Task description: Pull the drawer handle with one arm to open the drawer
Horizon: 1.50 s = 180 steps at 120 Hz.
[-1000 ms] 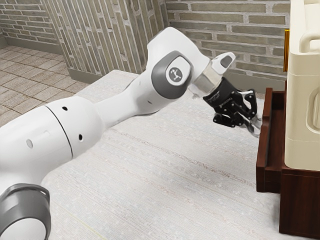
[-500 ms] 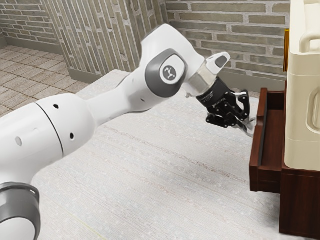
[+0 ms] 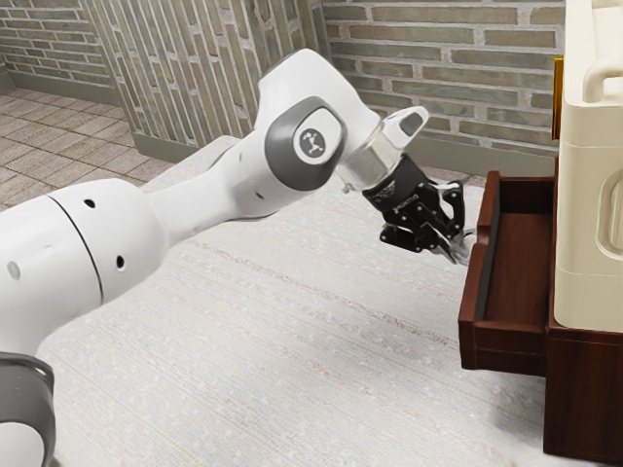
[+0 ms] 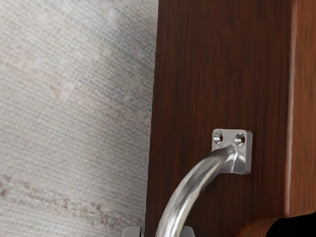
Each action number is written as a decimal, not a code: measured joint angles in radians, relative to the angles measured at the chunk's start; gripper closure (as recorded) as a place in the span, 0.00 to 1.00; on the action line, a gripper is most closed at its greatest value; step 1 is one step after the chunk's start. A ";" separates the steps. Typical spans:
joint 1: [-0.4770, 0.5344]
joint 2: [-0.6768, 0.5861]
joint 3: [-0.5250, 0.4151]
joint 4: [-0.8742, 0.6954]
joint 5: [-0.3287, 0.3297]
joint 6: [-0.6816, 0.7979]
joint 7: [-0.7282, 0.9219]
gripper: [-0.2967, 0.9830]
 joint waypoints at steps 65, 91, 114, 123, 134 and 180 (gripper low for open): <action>-0.002 -0.045 0.069 -0.058 -0.004 -0.001 0.004 0.77; -0.003 -0.084 0.090 -0.106 -0.004 -0.001 0.005 0.77; -0.005 -0.106 0.112 -0.140 -0.004 -0.002 0.006 0.77; -0.003 -0.115 0.124 -0.154 -0.005 -0.002 0.008 0.77; -0.002 -0.128 0.137 -0.169 -0.005 -0.003 0.009 0.77; -0.002 -0.206 0.174 -0.201 -0.004 -0.021 0.013 0.68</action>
